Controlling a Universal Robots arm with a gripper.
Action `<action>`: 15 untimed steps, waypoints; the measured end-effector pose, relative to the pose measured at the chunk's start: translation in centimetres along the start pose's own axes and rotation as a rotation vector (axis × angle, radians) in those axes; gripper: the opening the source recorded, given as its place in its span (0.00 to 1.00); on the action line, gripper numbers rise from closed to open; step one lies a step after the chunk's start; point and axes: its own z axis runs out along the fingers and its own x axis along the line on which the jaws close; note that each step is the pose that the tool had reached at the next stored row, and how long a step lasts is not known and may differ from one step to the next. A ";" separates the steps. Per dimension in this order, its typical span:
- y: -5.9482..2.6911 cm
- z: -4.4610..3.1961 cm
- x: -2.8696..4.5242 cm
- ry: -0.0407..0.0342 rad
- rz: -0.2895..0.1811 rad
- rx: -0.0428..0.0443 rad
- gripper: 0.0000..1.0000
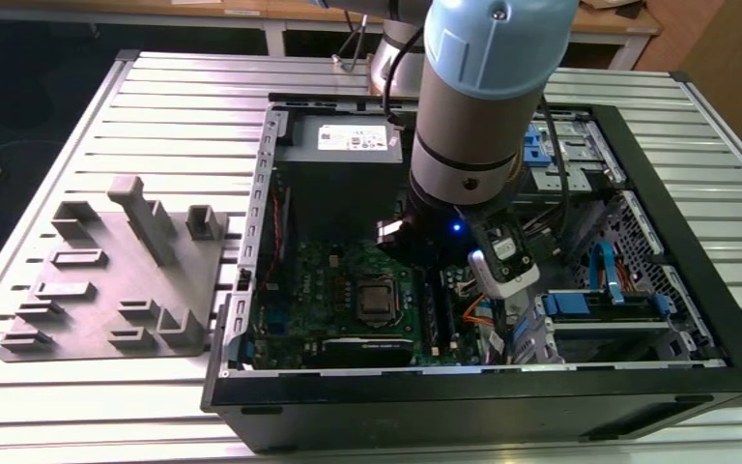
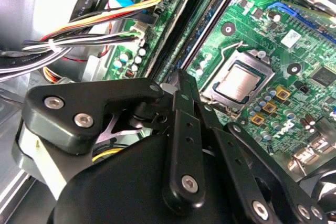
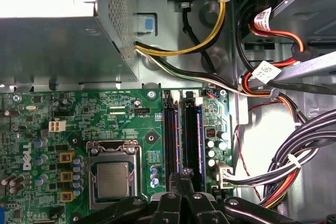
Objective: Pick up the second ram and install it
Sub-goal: 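Insert the second ram into the second slot, then press down the second ram until it locks into place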
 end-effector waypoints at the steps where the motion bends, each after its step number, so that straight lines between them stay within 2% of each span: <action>1: -0.04 -0.01 0.01 0.0000 0.000 0.0003 0.07; 15: -0.08 0.02 -0.01 0.0000 0.000 0.0000 0.07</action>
